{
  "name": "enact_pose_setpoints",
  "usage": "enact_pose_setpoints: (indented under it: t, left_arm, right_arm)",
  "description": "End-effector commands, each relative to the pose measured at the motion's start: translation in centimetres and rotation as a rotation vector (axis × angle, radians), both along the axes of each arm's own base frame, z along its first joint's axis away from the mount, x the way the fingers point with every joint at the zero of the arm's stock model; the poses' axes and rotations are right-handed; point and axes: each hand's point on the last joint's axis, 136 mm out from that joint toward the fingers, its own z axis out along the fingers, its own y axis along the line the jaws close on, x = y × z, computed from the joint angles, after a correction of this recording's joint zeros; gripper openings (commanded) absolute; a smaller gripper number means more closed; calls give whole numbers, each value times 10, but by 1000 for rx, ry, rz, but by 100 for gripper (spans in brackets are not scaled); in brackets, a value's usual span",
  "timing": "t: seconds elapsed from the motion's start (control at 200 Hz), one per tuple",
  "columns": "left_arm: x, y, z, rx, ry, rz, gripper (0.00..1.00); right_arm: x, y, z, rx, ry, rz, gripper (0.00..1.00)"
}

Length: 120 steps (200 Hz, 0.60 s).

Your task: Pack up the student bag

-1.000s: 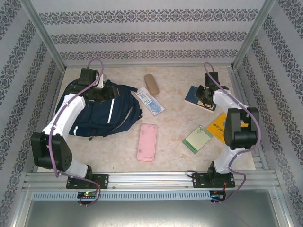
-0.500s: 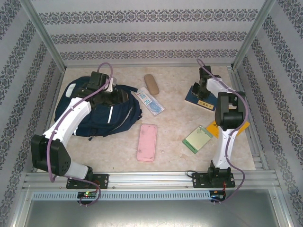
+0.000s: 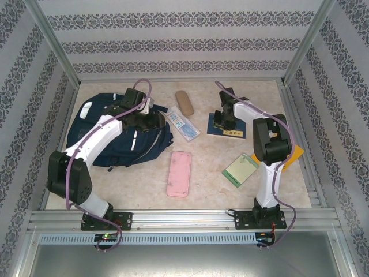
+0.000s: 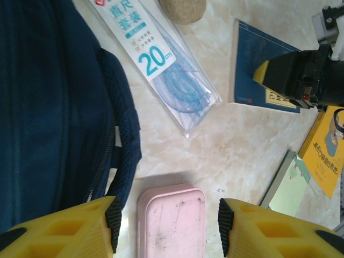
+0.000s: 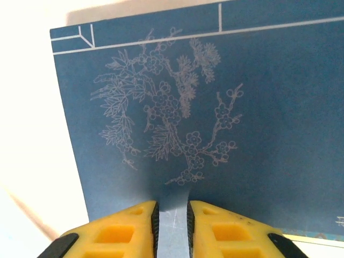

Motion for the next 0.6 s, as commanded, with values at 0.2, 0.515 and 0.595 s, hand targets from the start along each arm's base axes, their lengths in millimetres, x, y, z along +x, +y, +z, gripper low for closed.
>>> enact_pose_setpoints:
  t: [0.2, 0.515, 0.595]
  left_arm:
    - [16, -59, -4, -8, -29, -97, 52]
    - [26, -104, -16, 23, -7, -183, 52]
    - [25, -106, -17, 28, -3, -187, 52]
  right_arm:
    - [2, -3, 64, 70, -107, -22, 34]
    - [42, -39, 51, 43, -97, -87, 33]
    - [59, -30, 47, 56, -99, -93, 32]
